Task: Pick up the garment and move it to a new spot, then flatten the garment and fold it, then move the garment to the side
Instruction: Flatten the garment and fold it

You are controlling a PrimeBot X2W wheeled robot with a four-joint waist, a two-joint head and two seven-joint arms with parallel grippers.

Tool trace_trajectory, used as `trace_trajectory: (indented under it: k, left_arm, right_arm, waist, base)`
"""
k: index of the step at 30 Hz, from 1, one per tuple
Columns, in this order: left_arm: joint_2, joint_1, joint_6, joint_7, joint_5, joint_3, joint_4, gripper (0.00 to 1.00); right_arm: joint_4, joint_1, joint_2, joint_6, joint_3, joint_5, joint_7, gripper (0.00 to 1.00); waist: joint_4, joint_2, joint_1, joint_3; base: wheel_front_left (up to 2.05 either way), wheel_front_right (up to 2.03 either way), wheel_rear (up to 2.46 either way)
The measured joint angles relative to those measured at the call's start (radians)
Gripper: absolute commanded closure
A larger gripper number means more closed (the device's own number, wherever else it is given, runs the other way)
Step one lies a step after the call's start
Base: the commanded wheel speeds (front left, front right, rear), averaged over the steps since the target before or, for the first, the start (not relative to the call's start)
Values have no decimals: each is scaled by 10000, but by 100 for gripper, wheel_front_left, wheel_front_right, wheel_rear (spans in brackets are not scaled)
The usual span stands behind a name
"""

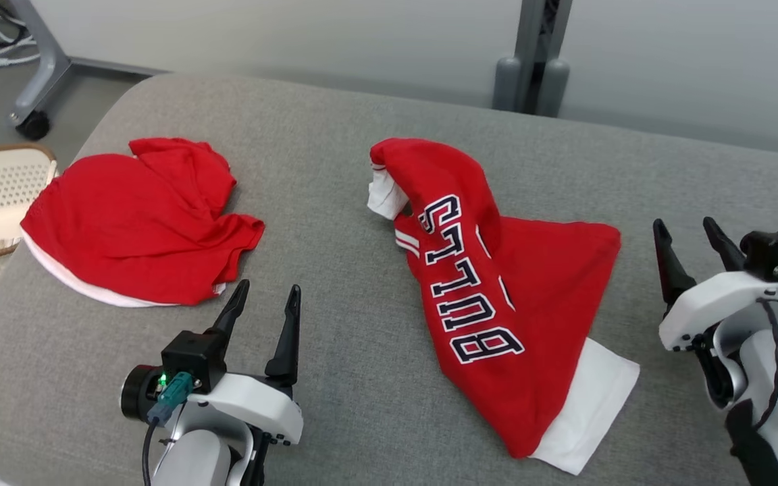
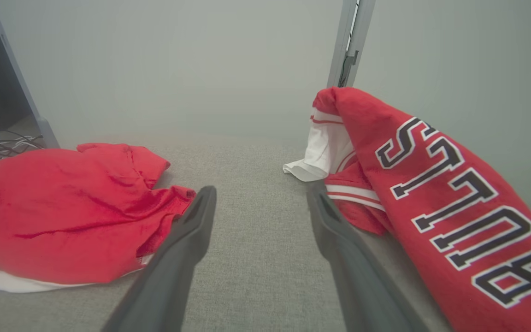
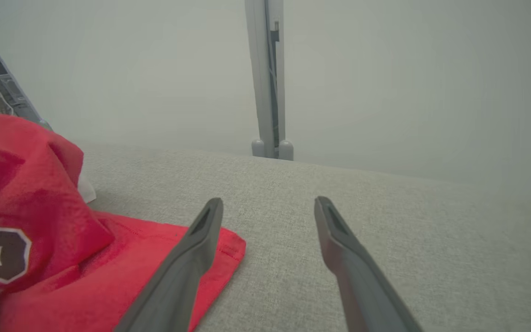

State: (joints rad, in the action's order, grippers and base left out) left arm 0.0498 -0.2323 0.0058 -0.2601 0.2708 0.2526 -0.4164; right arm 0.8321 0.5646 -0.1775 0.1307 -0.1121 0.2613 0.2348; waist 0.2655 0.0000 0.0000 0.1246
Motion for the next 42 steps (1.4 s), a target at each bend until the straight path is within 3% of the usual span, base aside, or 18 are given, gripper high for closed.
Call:
trace_trajectory:
  k: [5,9,20,21,22,23,30,35,39,42]
  left_arm:
    - [-13,-235,46,0,138,226,138,0]
    - [-4,-266,130,0,265,198,228,0]
    - [-10,-418,314,0,345,276,213,0]
    - [-10,-424,320,0,362,267,207,0]
    - [-8,-429,322,0,374,255,203,0]
    - [-13,-431,347,0,374,240,182,0]
    - [-15,-431,347,0,244,217,71,0]
    - [-8,-379,334,0,203,163,-10,0]
    - [-15,-241,305,0,182,140,-44,0]
    - [-19,-134,303,0,215,205,-63,0]
  right_arm:
    - [1490,957,-407,0,-497,552,-405,0]
    - [2010,1406,-510,0,-874,953,-616,0]
    - [2483,1951,-698,0,-2483,2479,-1129,0]
    - [2477,1966,-708,0,-2571,2646,-1129,58]
    - [2472,1987,-704,0,-2658,2840,-1162,91]
    - [2385,1998,-686,0,-2949,3131,-1214,100]
    - [1766,1999,-803,0,-3741,4180,-679,100]
    - [1536,2137,-1143,0,-3726,4801,-88,100]
    - [1751,2327,-1641,0,-3327,4836,219,100]
    - [2027,2367,-2362,0,-1737,4435,280,100]
  waist:
    - [455,0,0,607]
    - [689,0,0,891]
    - [1044,0,0,1371]
    - [1038,0,0,1369]
    - [1026,0,0,1365]
    - [986,0,0,1343]
    - [704,0,0,1073]
    - [384,0,0,689]
    - [21,0,0,370]
    - [-450,0,0,-7]
  base:
    - [0,0,0]
    - [0,0,0]
    - [0,0,0]
    - [0,0,0]
    - [0,0,0]
    - [0,0,0]
    - [0,0,0]
    - [0,0,0]
    - [0,0,0]
    - [0,0,0]
